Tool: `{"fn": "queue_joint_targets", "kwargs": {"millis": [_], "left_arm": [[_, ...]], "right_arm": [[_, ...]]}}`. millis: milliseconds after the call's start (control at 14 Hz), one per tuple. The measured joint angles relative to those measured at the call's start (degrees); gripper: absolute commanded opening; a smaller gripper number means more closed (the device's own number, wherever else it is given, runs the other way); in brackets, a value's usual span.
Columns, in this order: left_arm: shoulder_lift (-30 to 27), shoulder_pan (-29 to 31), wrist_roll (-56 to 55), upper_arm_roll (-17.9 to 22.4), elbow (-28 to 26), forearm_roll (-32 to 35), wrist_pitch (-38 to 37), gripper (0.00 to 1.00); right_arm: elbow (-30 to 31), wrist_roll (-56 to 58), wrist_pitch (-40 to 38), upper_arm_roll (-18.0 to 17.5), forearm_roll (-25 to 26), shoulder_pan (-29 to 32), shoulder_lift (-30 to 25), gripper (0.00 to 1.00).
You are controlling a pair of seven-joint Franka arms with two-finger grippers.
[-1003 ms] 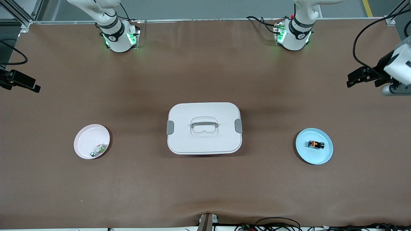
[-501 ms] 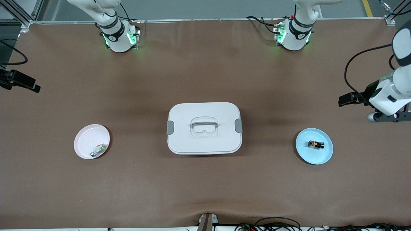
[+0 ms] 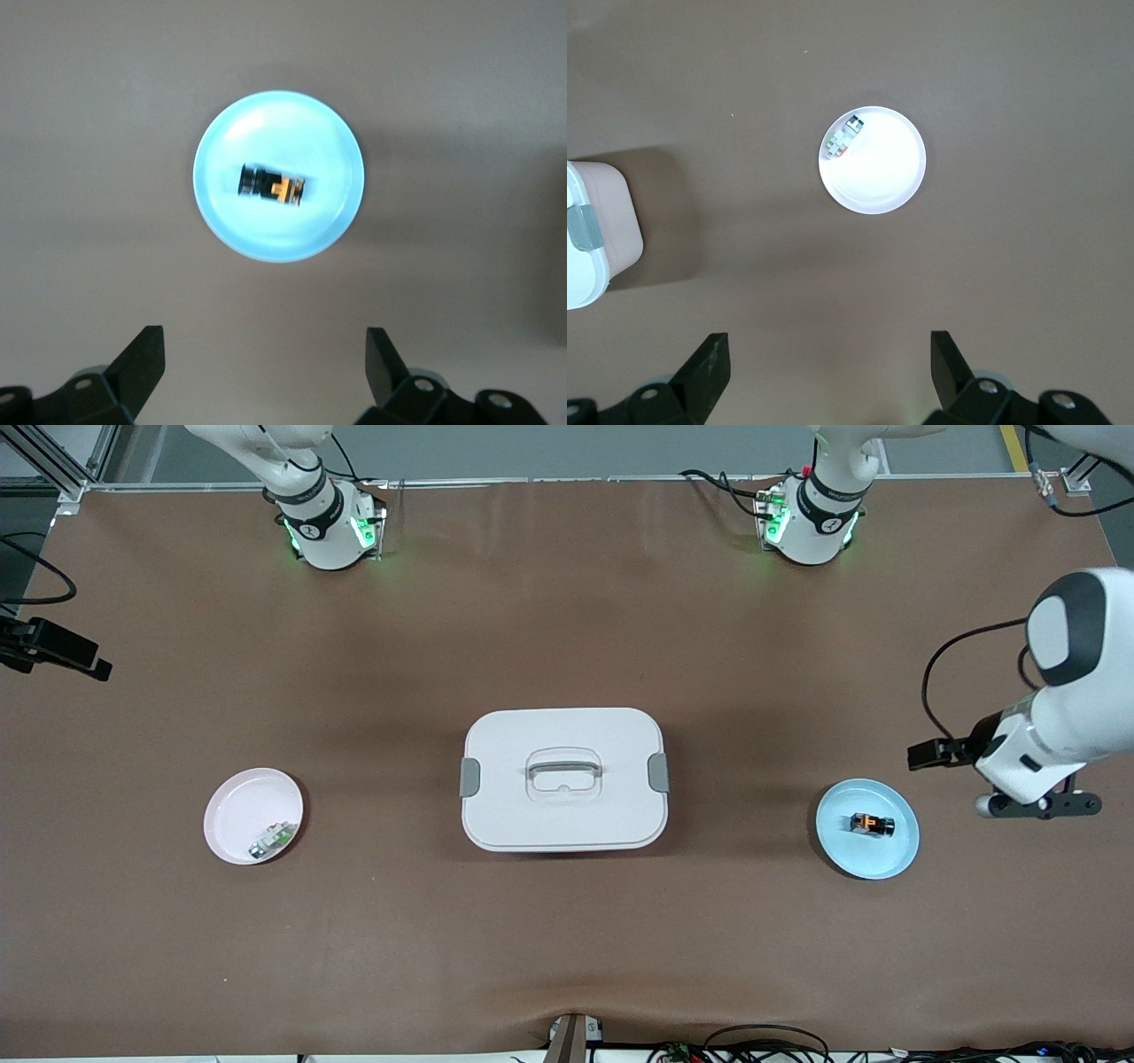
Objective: Transfer orange switch to right arm and place
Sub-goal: 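Move the left gripper down toward the orange switch on the blue plate, then lower the left gripper over the orange switch and close on it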
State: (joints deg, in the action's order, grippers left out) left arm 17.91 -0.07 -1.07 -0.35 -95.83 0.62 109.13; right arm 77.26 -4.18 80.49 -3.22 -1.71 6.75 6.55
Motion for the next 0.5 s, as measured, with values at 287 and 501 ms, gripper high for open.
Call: {"fn": "queue_joint_targets", "kwargs": {"millis": [287,501], "left_arm": [[2.3,0.0,0.4,0.0,-3.9,2.7,7.6,1.00],[4.1,-0.1,2.4,-0.1,-5.1,2.9,10.2,1.00]], "right_arm": [[0.0,0.0,0.0,0.0,0.0,0.0,0.0,1.00],[0.0,0.0,0.0,0.0,0.0,0.0,0.0,1.00]]}}
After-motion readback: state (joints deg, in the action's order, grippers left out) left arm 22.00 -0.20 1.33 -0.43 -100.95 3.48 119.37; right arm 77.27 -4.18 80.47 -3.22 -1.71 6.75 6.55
